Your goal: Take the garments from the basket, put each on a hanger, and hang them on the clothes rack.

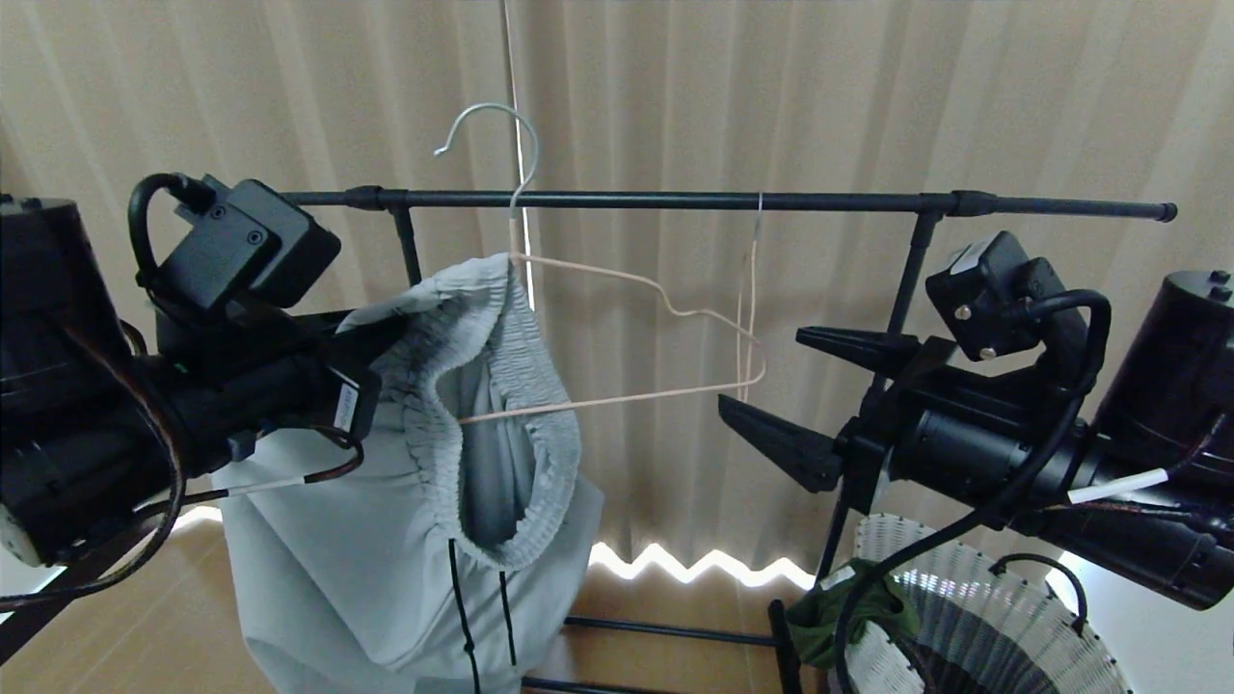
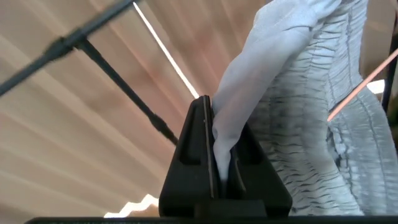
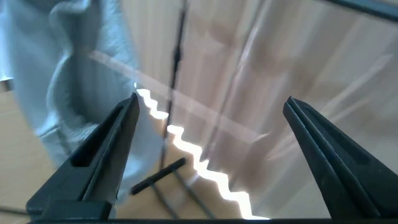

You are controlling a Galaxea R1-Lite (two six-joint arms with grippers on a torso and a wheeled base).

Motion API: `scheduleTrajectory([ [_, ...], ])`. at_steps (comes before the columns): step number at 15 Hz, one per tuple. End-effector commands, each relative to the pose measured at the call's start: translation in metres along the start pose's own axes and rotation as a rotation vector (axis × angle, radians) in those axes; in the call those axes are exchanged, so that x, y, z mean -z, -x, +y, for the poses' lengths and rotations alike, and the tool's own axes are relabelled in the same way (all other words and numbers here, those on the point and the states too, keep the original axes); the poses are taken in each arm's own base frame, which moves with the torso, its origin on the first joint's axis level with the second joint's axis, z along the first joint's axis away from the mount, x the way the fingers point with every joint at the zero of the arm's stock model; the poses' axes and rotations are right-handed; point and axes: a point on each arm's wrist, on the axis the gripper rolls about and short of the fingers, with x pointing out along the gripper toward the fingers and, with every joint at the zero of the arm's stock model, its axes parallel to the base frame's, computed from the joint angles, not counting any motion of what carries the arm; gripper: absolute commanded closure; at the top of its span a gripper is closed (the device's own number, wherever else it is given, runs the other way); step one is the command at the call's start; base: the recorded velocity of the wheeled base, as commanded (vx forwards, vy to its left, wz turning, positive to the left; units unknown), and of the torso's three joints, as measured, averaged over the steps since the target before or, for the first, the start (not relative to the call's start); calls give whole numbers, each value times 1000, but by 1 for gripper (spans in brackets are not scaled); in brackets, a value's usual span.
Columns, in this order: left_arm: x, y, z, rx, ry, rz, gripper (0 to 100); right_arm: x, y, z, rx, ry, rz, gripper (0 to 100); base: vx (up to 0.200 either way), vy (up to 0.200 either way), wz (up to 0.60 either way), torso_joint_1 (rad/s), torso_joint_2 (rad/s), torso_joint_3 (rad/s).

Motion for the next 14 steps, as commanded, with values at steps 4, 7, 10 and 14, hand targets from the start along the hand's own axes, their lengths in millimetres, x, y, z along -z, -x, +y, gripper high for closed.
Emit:
scheduleTrajectory([
  [4, -15, -6, -5, -11, 49, -136, 100, 7, -11, 30, -107, -122, 38, 0, 0, 0, 0, 0, 0, 0],
  [7, -24, -3, -14, 26, 63, -181, 100, 17, -22, 31, -92, -124, 74, 0, 0, 0, 0, 0, 0, 0],
  [10, -30, -2, -19, 50, 70, -204, 100, 18, -25, 32, -80, -126, 80, 0, 0, 0, 0, 0, 0, 0],
  [14, -36, -2, -22, 53, 77, -246, 100, 28, -35, 38, -92, -124, 114, 0, 0, 0, 0, 0, 0, 0],
])
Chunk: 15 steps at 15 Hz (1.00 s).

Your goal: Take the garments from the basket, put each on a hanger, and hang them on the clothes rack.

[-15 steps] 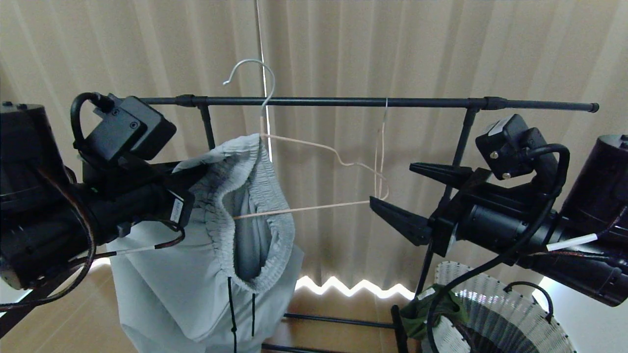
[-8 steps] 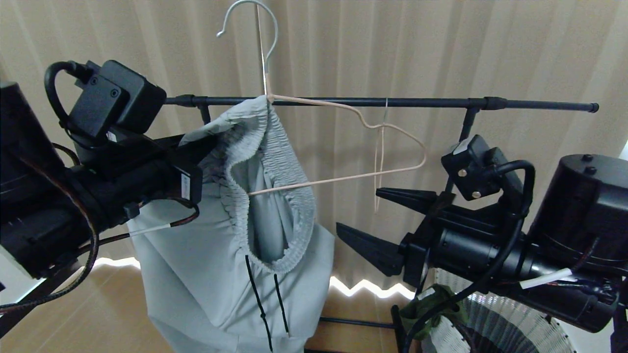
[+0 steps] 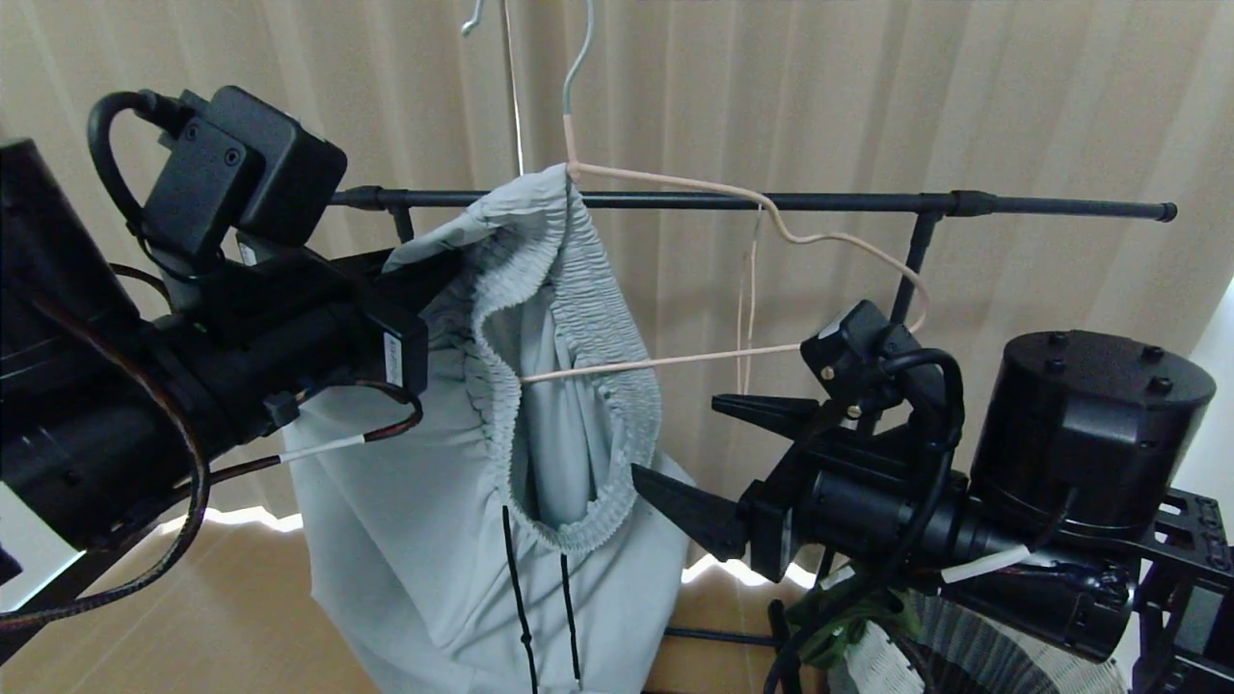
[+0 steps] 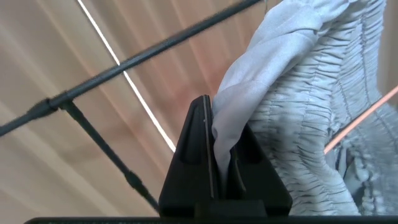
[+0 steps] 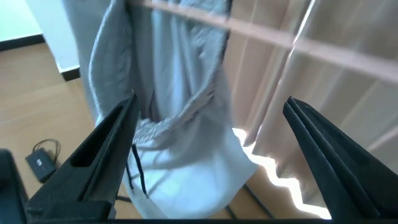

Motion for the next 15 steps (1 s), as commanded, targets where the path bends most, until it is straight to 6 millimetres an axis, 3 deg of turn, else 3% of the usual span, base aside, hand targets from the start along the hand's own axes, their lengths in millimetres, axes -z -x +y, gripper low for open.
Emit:
scheduleTrajectory([
  [1, -2, 0, -3, 11, 3, -13, 100, 7, -10, 0, 0, 0, 17, 0, 0, 0, 0, 0, 0, 0],
  [6, -4, 1, -4, 16, 4, -22, 100, 18, -24, -2, 26, 5, 7, 0, 0, 0, 0, 0, 0, 0],
  [7, -4, 2, -4, 15, 5, -23, 100, 18, -24, -2, 26, 5, 7, 100, 0, 0, 0, 0, 0, 0],
  [13, -4, 2, -2, 4, 4, -20, 100, 17, -20, -5, 42, 3, 6, 100, 0, 0, 0, 0, 0, 0],
  [15, -1, 4, 8, -38, -10, -8, 100, 12, -15, -21, 165, -3, -19, 100, 0, 0, 0, 0, 0, 0],
])
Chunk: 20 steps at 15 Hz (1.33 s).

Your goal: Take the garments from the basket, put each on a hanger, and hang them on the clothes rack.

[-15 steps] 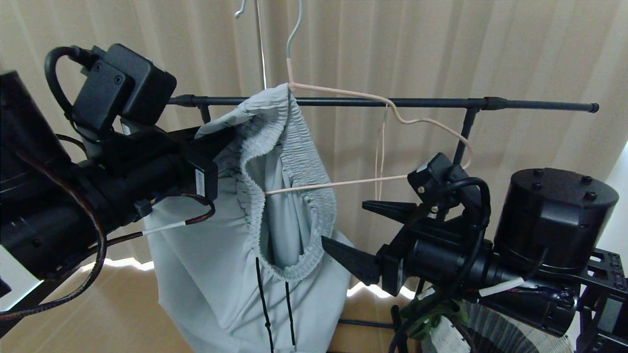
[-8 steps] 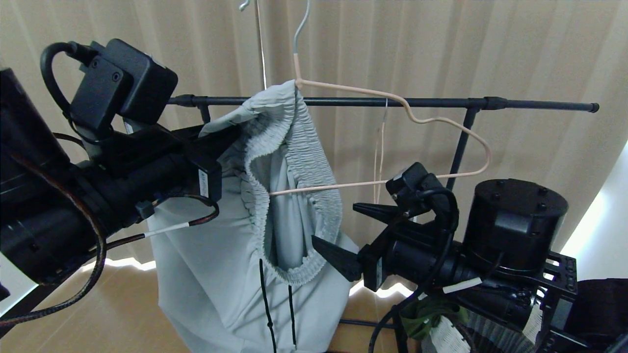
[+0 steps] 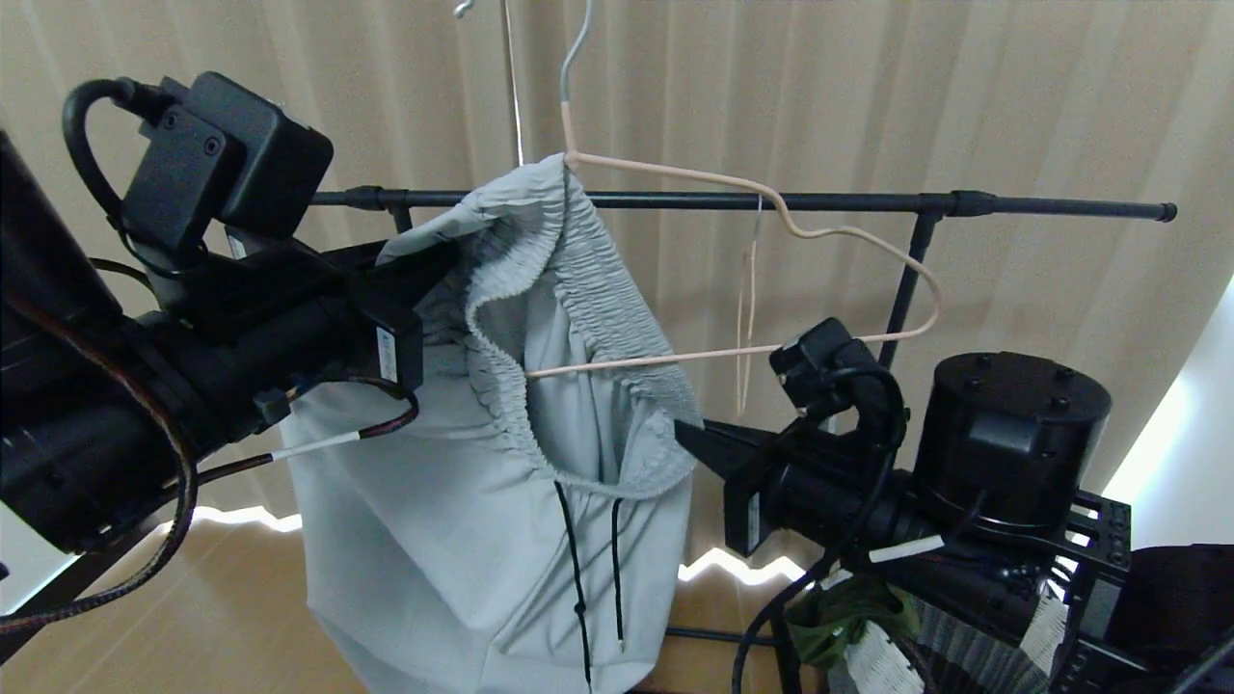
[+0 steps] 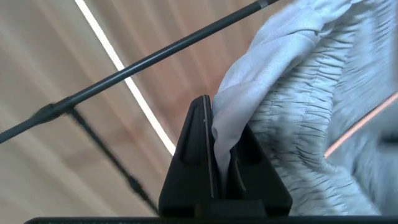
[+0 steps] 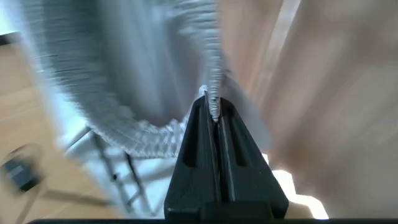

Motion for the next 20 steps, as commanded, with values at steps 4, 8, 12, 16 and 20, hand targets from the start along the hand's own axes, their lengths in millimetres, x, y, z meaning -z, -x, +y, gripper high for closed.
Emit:
scheduleTrajectory([
  [4, 4, 8, 13, -58, -14, 17, 100, -12, 3, -61, 212, -30, -63, 100, 0, 0, 0, 0, 0, 0],
  [8, 19, 18, 22, -100, -117, 76, 100, -26, 0, -92, 308, -40, -120, 100, 0, 0, 0, 0, 0, 0],
  [12, 37, 30, 27, -115, -222, 149, 100, -30, -3, -100, 327, -40, -134, 100, 0, 0, 0, 0, 0, 0],
  [16, 47, 29, 22, -87, -281, 187, 100, -39, -7, -96, 305, -32, -159, 100, 0, 0, 0, 0, 0, 0],
  [20, 58, 19, 17, -47, -346, 231, 100, -48, -14, -66, 210, 0, -178, 100, 0, 0, 0, 0, 0, 0],
])
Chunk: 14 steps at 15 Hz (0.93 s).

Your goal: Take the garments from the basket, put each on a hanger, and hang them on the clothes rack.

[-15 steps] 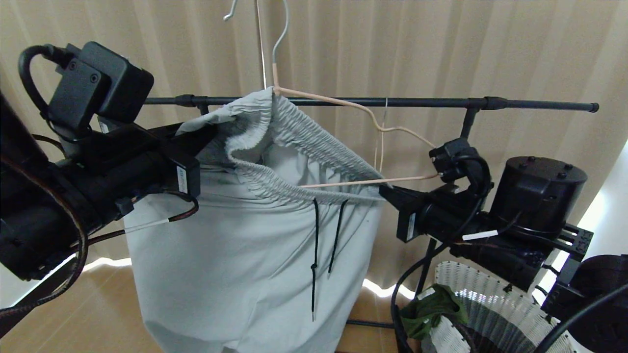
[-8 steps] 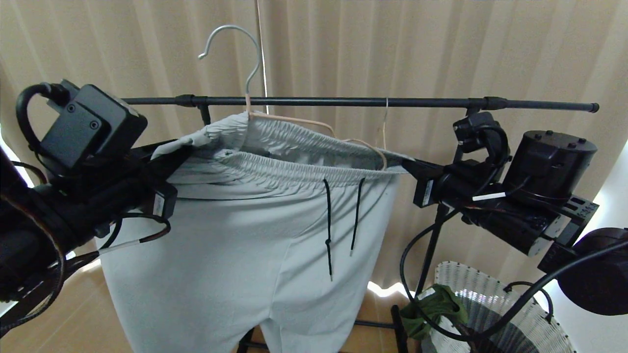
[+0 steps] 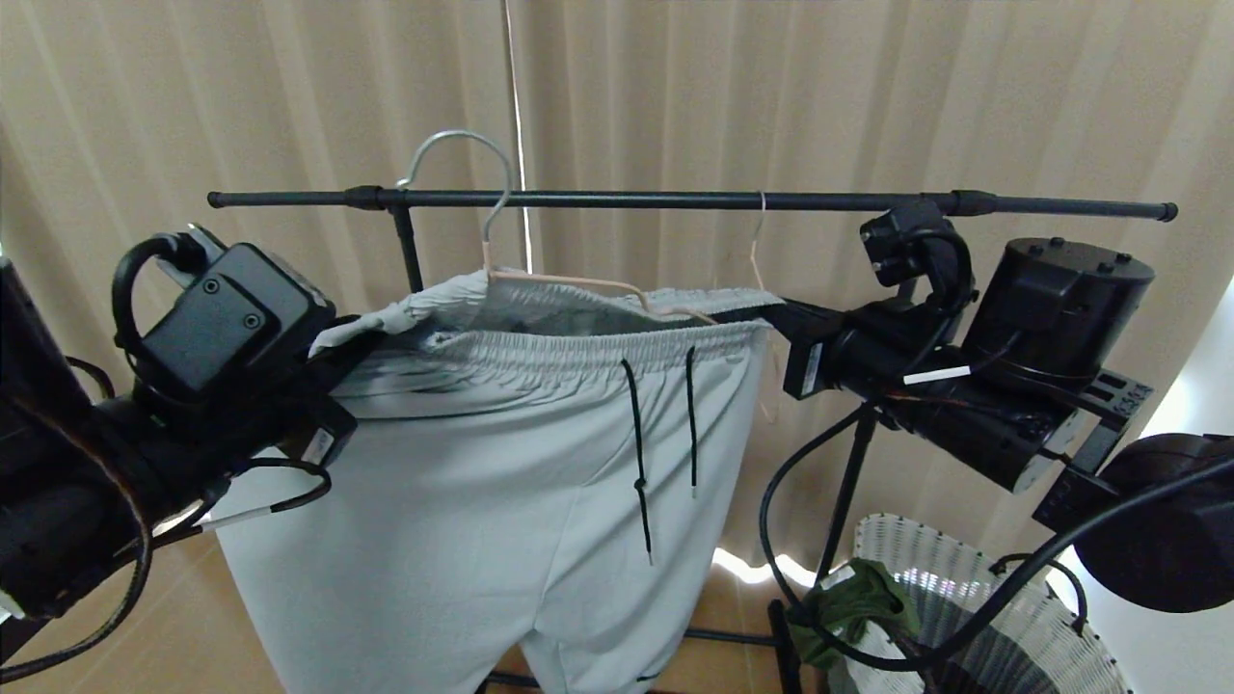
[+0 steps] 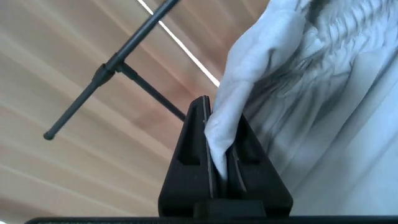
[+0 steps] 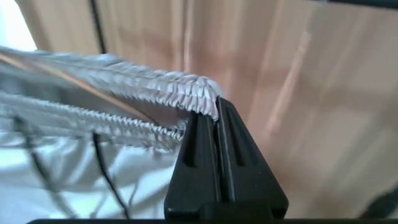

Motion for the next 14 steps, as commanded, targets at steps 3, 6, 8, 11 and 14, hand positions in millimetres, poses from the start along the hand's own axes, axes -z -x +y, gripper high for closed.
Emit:
scheduleTrajectory([
  [3, 5, -15, -9, 39, -67, 28, 100, -7, 3, 36, -114, 31, -4, 100, 0, 0, 0, 0, 0, 0],
  [6, 4, -17, -10, 33, -66, 36, 100, -1, 5, 43, -135, 35, 16, 100, 0, 0, 0, 0, 0, 0],
  [8, 4, -17, -7, -16, -38, 69, 100, 3, 9, 42, -135, 37, 28, 0, 0, 0, 0, 0, 0, 0],
  [11, 2, -19, -2, -127, 71, 137, 100, 3, 17, 39, -129, 39, 34, 0, 0, 0, 0, 0, 0, 0],
  [14, -1, -24, 0, -171, 138, 149, 100, 6, 29, 37, -134, 78, 47, 0, 0, 0, 0, 0, 0, 0],
])
